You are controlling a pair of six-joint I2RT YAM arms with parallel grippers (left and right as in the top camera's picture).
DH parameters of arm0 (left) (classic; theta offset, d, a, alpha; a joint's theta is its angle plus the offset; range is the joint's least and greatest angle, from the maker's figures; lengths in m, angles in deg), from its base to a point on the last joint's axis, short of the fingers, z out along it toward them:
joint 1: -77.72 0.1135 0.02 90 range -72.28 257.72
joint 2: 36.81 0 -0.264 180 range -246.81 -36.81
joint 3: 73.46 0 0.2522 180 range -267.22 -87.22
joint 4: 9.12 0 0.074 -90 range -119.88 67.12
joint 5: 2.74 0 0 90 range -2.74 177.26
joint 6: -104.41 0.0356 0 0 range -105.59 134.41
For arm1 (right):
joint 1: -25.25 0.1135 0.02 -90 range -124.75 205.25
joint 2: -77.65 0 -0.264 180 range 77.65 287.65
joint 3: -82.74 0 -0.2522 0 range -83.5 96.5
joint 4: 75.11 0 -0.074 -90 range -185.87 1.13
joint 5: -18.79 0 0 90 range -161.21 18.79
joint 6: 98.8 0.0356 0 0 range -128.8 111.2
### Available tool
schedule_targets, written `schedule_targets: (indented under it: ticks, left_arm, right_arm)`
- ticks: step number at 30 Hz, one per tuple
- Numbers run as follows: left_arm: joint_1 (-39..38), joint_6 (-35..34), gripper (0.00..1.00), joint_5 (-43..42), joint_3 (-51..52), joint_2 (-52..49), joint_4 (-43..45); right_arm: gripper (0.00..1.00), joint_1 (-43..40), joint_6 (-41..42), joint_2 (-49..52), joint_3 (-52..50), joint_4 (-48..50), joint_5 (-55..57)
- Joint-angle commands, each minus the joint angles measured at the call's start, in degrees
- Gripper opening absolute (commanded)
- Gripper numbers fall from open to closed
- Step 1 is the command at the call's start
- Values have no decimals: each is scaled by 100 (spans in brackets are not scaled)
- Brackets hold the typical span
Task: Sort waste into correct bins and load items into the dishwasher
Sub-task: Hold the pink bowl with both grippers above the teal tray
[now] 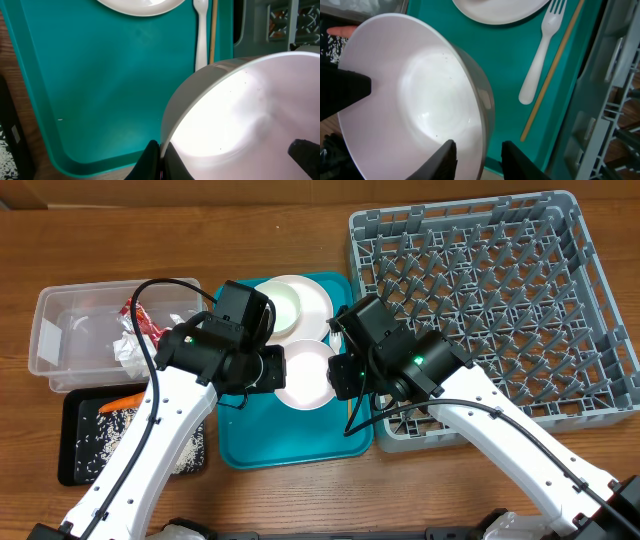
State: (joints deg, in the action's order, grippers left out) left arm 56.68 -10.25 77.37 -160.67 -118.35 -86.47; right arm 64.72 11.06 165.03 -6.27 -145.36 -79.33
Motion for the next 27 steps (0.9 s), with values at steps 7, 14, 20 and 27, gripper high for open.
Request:
schedule_targets:
  ticks: [7,14,20,27]
  left_arm:
    - [-48,116,4,17,-74,46,42]
    - [-210,153,4,44,-74,46,66]
    - [-490,28,4,570,-74,46,83]
    - [-494,20,4,605,-74,46,83]
  right_arm:
    - [30,7,269,-44,-13,72,46]
    - [30,7,249,-44,-13,212,61]
    - [24,7,249,-44,-13,210,61]
    - [15,7,254,-44,-13,98,317]
